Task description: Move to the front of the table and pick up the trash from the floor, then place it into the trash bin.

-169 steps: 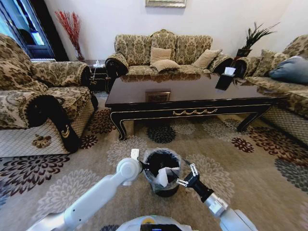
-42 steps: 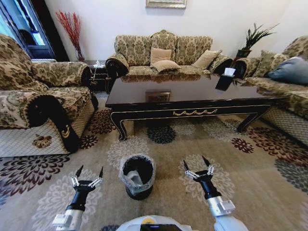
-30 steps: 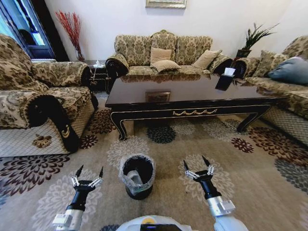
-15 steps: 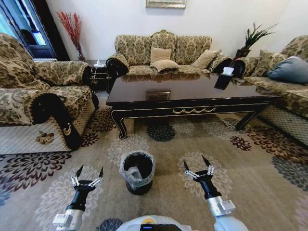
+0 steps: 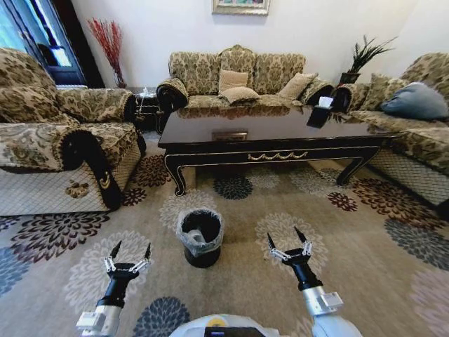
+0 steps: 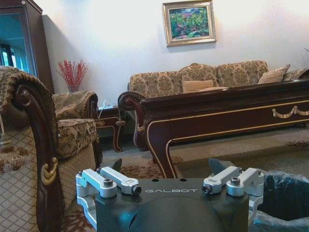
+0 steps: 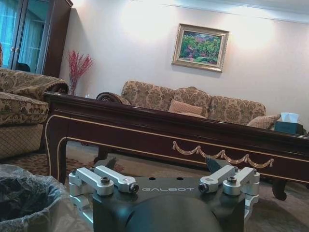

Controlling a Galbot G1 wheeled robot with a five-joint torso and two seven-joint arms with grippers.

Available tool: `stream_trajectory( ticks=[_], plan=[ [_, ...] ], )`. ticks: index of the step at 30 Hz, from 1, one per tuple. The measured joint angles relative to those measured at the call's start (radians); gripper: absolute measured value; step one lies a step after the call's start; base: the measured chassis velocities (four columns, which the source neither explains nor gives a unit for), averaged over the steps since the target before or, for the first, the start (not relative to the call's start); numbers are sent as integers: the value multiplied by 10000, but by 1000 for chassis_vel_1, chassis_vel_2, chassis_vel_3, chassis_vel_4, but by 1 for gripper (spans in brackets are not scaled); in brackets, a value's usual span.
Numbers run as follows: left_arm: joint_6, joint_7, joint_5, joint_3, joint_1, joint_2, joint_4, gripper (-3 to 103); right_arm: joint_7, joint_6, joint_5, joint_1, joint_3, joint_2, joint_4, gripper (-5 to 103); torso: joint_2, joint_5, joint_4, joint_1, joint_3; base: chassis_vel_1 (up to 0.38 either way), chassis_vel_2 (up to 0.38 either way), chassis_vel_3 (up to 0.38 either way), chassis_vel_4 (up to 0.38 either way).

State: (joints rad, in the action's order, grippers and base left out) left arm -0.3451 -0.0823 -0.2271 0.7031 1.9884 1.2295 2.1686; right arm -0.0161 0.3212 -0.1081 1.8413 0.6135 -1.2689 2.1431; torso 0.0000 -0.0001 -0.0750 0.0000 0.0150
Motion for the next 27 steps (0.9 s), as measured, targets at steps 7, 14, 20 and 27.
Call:
stream_trajectory(
  ticks=[7, 14, 20, 27],
  plan=[
    [0, -1, 0, 0, 0, -1, -1, 100, 0, 0, 0, -2, 0, 0, 0, 100, 0, -1, 0, 1, 2, -24, -81, 37, 86],
    [0, -1, -1, -1, -2, -1, 0, 100, 0, 0, 0, -2, 0, 1, 0, 100, 0, 5, 0, 1, 2, -61, -218, 69, 223],
    [0, -2, -1, -3, -2, -1, 1, 100, 1, 1, 0, -2, 1, 1, 0, 100, 0, 2, 1, 1, 2, 71, -235, -70, 244],
    [1, -1, -1, 0, -1, -1, 1, 100, 1, 0, 0, -3, -1, 2, 0, 100, 0, -1, 1, 1, 3, 235, -254, -216, 244]
  ],
)
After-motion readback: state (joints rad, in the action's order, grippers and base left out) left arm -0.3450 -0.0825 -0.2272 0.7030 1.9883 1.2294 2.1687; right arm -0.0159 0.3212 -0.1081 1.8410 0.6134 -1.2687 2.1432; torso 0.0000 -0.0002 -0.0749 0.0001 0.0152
